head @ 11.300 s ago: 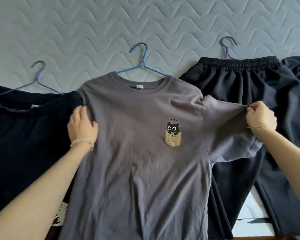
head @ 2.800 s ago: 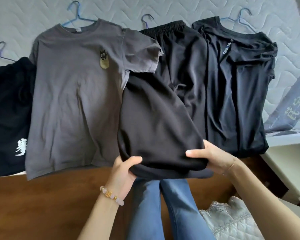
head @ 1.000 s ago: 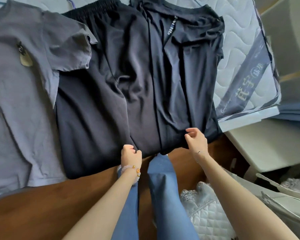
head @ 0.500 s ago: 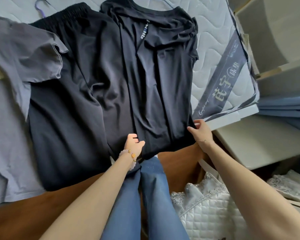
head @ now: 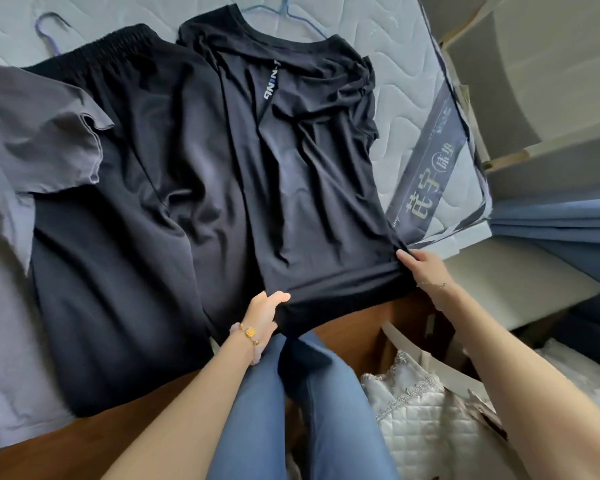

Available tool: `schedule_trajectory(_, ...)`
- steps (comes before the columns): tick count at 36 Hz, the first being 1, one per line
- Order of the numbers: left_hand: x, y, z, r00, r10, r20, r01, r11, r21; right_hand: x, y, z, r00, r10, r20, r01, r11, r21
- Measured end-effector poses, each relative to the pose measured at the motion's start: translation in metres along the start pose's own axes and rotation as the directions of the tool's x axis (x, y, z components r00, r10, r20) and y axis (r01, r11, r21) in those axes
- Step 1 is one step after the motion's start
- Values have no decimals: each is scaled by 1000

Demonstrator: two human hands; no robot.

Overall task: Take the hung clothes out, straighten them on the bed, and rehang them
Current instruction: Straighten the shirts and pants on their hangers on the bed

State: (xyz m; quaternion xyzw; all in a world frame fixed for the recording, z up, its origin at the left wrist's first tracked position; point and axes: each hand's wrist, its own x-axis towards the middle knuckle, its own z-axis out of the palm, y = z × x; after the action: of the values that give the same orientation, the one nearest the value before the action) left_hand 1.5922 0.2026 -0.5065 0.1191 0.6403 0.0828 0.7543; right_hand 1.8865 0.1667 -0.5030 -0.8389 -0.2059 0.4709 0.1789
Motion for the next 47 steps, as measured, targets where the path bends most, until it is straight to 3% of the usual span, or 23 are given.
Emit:
schedule_trajectory(4, 3, 4, 6, 1000, 29, -5, -29, 998, -50, 8, -5, 1, 999, 11, -53, -9, 999, 53)
schedule_trajectory(9, 6, 11, 14, 998, 26, -49, -28, 999, -47, 24, 7, -7, 999, 37, -19, -37, 999, 34)
schedule_trajectory(15, 12, 7, 30, 974, 79, -211, -66, 995, 70, 41, 4, -32, 999, -16, -31, 16, 1000, -3)
schedule_trajectory(21, 10, -4, 77, 912, 192, -363, -115, 968, 223, 71, 16, -76, 1000, -11, -11, 12, 997, 73)
schedule_trajectory(25, -2, -13, 128, 898, 263, -353, -168, 946, 279, 85, 18, -120, 999, -44, -21, 45, 997, 58)
schedule_trajectory(30, 0, -15, 189, 904, 294, -310, -231, 947, 225, 109, 21, -180, 996, -84, -43, 86, 995, 58)
schedule_trajectory(36, 19, -6, 220, 893, 261, -368, -178, 953, 243, 130, 22, -203, 995, -97, -26, 98, 994, 39)
schedule_trajectory(44, 43, 12, 195, 744, 283, -605, -33, 920, 390, 148, 18, -201, 994, -83, -77, 87, 995, 41)
schedule_trajectory(47, 51, 17, 188, 737, 263, -623, -12, 926, 377, 153, 16, -205, 991, -88, -101, 91, 996, 22)
